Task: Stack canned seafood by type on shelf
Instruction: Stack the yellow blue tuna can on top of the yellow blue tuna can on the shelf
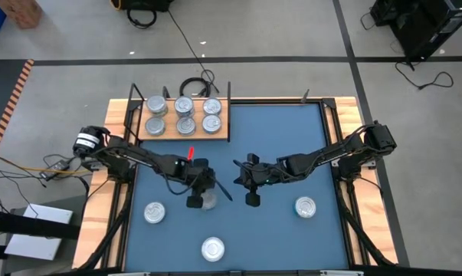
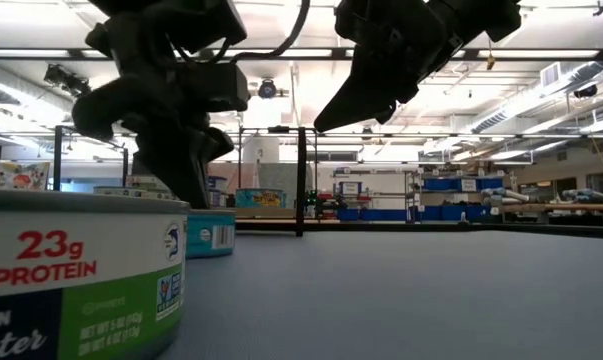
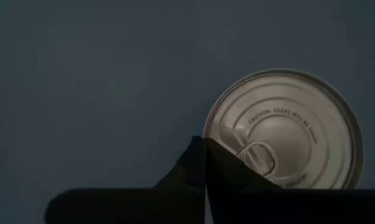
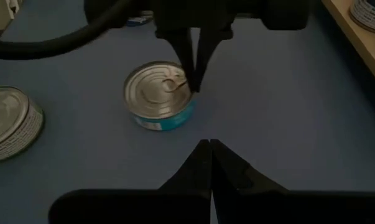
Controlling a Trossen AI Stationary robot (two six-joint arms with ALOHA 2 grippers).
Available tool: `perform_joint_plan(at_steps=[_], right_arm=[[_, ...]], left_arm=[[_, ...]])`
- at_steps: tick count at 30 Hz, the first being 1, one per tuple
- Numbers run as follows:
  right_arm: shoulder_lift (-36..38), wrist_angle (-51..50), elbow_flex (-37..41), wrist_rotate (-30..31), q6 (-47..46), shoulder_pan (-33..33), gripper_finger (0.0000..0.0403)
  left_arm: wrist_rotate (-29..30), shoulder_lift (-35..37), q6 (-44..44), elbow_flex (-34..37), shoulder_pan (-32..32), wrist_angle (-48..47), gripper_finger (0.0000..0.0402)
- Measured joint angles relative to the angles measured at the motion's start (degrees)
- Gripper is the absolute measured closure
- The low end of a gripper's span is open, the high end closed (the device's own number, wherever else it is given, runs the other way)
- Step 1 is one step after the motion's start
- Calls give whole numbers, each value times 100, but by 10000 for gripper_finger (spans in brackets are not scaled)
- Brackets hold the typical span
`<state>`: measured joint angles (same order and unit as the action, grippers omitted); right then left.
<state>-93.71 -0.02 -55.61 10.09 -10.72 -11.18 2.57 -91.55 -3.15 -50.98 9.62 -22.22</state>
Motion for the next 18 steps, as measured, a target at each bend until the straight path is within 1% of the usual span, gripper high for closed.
perform_joint_plan(at_steps=[5, 8, 11, 14, 18], right_arm=[[0, -16, 0, 86, 0, -60, 396], [0, -29, 0, 90, 0, -116, 396], [0, -87, 0, 151, 0, -179, 396], [0, -143, 0, 364, 2, -240, 396], [-62, -11, -7, 385, 30, -339, 395]], left_arm=[[388, 15, 163, 42, -141, 40, 400], [494, 106, 236, 55, -218, 15, 401], [605, 331, 264, 81, -251, 45, 401], [737, 555, 286, 85, -250, 23, 401], [809, 949, 293, 386, -149, 458, 401]])
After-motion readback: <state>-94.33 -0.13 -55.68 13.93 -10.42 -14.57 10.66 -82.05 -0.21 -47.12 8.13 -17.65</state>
